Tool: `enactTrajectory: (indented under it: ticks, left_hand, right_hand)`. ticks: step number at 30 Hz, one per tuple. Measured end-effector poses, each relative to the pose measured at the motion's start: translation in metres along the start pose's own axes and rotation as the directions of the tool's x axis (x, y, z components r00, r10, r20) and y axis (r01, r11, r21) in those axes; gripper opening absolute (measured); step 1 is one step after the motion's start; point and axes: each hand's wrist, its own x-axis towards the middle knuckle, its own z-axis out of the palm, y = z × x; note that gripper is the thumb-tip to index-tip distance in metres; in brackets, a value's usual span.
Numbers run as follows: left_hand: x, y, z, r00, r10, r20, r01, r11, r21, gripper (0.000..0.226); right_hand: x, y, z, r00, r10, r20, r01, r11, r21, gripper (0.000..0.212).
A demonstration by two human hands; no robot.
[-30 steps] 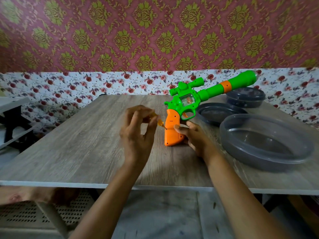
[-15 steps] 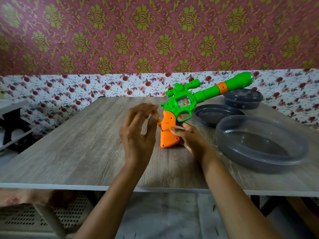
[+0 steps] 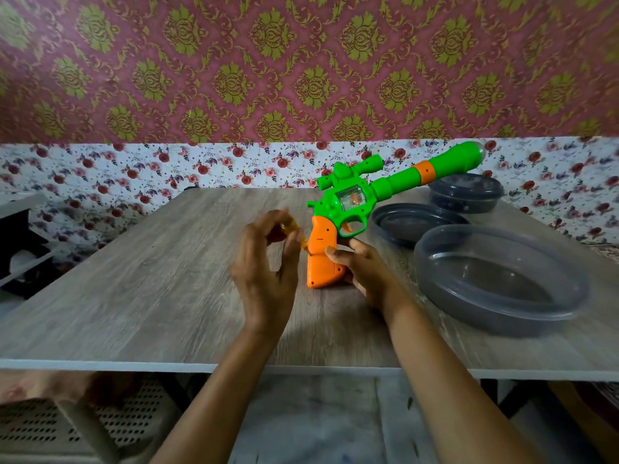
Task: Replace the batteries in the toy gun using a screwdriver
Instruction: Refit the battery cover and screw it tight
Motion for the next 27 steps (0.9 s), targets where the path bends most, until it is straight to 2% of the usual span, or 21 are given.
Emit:
enactTrajectory:
  ticks: [3, 9, 12, 17, 22, 27]
  left_hand:
    - [-0.0011, -0.0006, 0.0003, 0.999, -0.02, -0.032, 0.021, 1.0, 0.006, 0.026]
    - [-0.005, -0.0039, 0.0009, 0.994, 0.107, 0.02, -0.108, 0.993, 0.053, 0.021]
    - [-0.0062, -0.0048, 0.0003, 0.996, 0.09, -0.007, -0.089, 0.995, 0.042, 0.018]
    - [-0.0059, -0.0011, -0.0022, 0.998, -0.021, -0.053, 0.02, 0.999, -0.028, 0.024]
    - [-0.0065, -0.0002, -0.0019, 0.998, 0.06, 0.008, -0.06, 0.998, 0.021, 0.023]
    - [-0.005, -0.0034, -0.006, 0.996, 0.062, -0.057, -0.06, 0.998, 0.027, 0.021]
  right_hand:
    - [0.002, 0.0009, -0.0007, 1.0, 0.01, -0.015, -0.01, 1.0, -0.022, 0.041]
    - [0.0044, 0.0066, -0.0019, 1.0, 0.005, -0.019, -0.006, 1.0, -0.019, 0.046]
    - [0.0039, 0.0069, -0.0018, 1.0, -0.002, -0.01, 0.002, 1.0, -0.011, 0.042]
    - [0.0042, 0.0071, -0.0017, 0.999, 0.016, -0.029, -0.017, 0.999, -0.04, 0.05]
    - [0.0029, 0.007, -0.0034, 1.0, 0.013, -0.027, -0.015, 0.999, -0.042, 0.043]
    - [0.0029, 0.0085, -0.0035, 1.0, -0.002, -0.014, 0.001, 0.999, -0.044, 0.043]
